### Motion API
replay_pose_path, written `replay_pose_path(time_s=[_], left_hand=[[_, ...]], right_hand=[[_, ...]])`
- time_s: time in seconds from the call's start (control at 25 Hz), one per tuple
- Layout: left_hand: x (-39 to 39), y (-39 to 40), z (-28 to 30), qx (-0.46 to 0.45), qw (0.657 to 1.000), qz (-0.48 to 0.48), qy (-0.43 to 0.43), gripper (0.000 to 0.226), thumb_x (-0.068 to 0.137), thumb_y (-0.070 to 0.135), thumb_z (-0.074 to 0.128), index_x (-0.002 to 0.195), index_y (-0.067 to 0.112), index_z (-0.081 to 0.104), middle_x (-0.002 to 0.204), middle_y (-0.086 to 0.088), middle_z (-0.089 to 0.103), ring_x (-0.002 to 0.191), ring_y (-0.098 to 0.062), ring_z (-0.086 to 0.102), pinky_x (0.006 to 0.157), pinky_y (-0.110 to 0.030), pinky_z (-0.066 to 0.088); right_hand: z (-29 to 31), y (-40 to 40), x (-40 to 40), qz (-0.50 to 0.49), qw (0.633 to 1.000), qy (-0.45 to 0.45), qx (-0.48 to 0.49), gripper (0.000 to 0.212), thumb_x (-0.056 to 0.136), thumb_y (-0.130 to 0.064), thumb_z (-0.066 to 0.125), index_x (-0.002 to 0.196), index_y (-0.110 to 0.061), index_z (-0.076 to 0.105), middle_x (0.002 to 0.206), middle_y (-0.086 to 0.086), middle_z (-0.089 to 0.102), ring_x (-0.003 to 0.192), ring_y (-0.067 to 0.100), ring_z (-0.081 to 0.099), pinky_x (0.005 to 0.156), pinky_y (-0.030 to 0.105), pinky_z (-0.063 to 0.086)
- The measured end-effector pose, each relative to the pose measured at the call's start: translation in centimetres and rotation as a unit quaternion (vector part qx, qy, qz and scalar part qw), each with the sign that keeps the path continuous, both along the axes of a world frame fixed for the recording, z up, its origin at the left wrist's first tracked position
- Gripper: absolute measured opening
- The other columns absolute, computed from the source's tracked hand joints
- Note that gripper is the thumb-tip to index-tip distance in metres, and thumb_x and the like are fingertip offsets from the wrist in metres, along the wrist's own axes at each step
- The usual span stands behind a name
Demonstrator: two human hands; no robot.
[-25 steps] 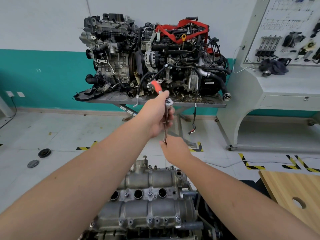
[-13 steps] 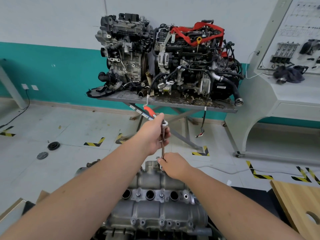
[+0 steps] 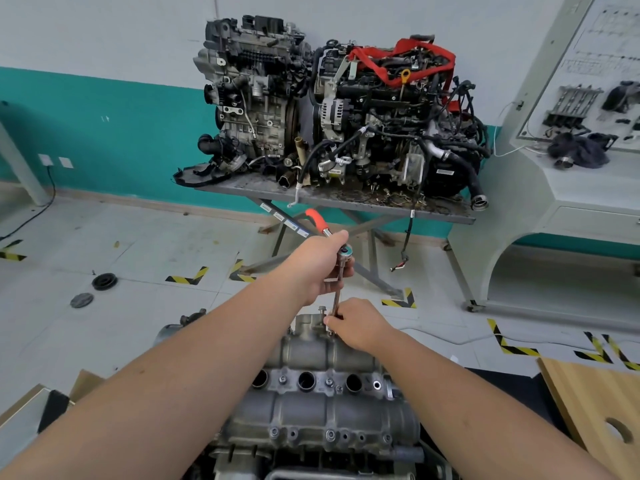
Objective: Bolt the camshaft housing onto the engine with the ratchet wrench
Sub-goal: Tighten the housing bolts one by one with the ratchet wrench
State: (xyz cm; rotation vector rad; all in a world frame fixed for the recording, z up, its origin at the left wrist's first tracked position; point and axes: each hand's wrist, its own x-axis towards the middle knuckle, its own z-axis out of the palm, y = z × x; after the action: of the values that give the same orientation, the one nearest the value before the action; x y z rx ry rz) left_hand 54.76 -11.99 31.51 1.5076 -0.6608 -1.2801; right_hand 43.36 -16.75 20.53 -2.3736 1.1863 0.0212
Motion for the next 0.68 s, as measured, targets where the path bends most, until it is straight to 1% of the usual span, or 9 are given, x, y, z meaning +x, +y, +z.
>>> replay_pose_path(time_s=[0.12,0.2,0.28,0.36,0.4,0.44,0.52,0.6,0.68], left_hand=[[0.1,0.3,0.8,-0.009,0.989,-0.052,-0.136,0.025,0.100,0.033,0.044,0.086,0.017,0.056,0.069,0.004,0.064,0.067,-0.014,0.067,0.071,-0.033,0.047],[0.0,0.5,1.4,-0.017,0.970,-0.091,-0.227,0.024,0.100,0.028,0.040,0.088,0.013,0.056,0.075,0.000,0.064,0.069,-0.016,0.066,0.068,-0.032,0.044],[0.0,0.6,1.9,-0.018,0.928,-0.135,-0.346,0.030,0.102,0.026,0.038,0.090,0.008,0.058,0.078,-0.005,0.066,0.068,-0.019,0.062,0.060,-0.029,0.042],[-0.2,0.4,2.4,-0.015,0.863,-0.180,-0.472,0.034,0.103,0.026,0.038,0.092,0.003,0.060,0.087,-0.010,0.068,0.068,-0.022,0.057,0.062,-0.032,0.044],[-0.3,0.4,2.6,-0.016,0.838,-0.191,-0.511,0.034,0.103,0.026,0.038,0.091,0.003,0.060,0.090,-0.012,0.069,0.069,-0.023,0.055,0.063,-0.033,0.045],[-0.4,0.3,2.7,-0.019,0.825,-0.196,-0.530,0.034,0.103,0.027,0.038,0.087,0.005,0.059,0.090,-0.011,0.070,0.067,-0.023,0.054,0.063,-0.033,0.045],[-0.5,0.3,2.7,-0.023,0.819,-0.198,-0.538,0.034,0.103,0.029,0.039,0.080,0.010,0.055,0.086,-0.007,0.070,0.061,-0.019,0.052,0.059,-0.032,0.042],[-0.5,0.3,2.6,-0.022,0.823,-0.195,-0.533,0.034,0.103,0.030,0.039,0.079,0.011,0.054,0.084,-0.005,0.070,0.059,-0.017,0.051,0.056,-0.030,0.040],[-0.5,0.3,2.4,-0.022,0.836,-0.187,-0.515,0.035,0.103,0.031,0.039,0.081,0.011,0.055,0.080,-0.002,0.068,0.057,-0.015,0.050,0.054,-0.028,0.038]], right_hand=[[-0.2,0.4,0.2,-0.015,1.000,0.000,-0.012,0.040,0.099,-0.038,0.053,0.066,-0.015,0.053,0.068,0.000,0.052,0.076,0.022,0.055,0.065,0.030,0.038],[-0.4,0.5,0.3,-0.024,0.999,0.001,-0.022,0.040,0.098,-0.039,0.054,0.065,-0.017,0.052,0.068,0.001,0.053,0.076,0.023,0.056,0.065,0.030,0.039],[-0.3,0.6,0.4,-0.037,0.999,-0.006,-0.015,0.039,0.097,-0.039,0.055,0.065,-0.016,0.054,0.070,0.003,0.057,0.074,0.023,0.058,0.061,0.030,0.038],[-0.3,0.7,0.5,-0.049,0.999,-0.013,-0.007,0.039,0.097,-0.038,0.055,0.066,-0.015,0.055,0.072,0.006,0.058,0.074,0.024,0.059,0.060,0.030,0.038],[-0.4,0.7,0.4,-0.053,0.998,-0.015,-0.004,0.040,0.097,-0.038,0.056,0.065,-0.015,0.054,0.070,0.005,0.057,0.074,0.025,0.059,0.060,0.030,0.038],[-0.4,0.8,0.4,-0.056,0.998,-0.018,-0.002,0.040,0.097,-0.037,0.056,0.064,-0.015,0.054,0.069,0.005,0.057,0.075,0.025,0.059,0.060,0.031,0.038],[-0.5,1.0,0.3,-0.058,0.998,-0.023,0.003,0.038,0.097,-0.036,0.055,0.067,-0.013,0.057,0.069,0.005,0.057,0.076,0.026,0.060,0.061,0.031,0.040],[-0.5,1.1,0.3,-0.059,0.998,-0.025,0.006,0.037,0.098,-0.035,0.055,0.069,-0.013,0.058,0.068,0.003,0.057,0.075,0.025,0.059,0.062,0.031,0.040],[-0.5,1.2,0.3,-0.061,0.998,-0.028,0.007,0.039,0.098,-0.035,0.054,0.064,-0.016,0.053,0.066,0.000,0.053,0.074,0.024,0.056,0.063,0.030,0.038]])
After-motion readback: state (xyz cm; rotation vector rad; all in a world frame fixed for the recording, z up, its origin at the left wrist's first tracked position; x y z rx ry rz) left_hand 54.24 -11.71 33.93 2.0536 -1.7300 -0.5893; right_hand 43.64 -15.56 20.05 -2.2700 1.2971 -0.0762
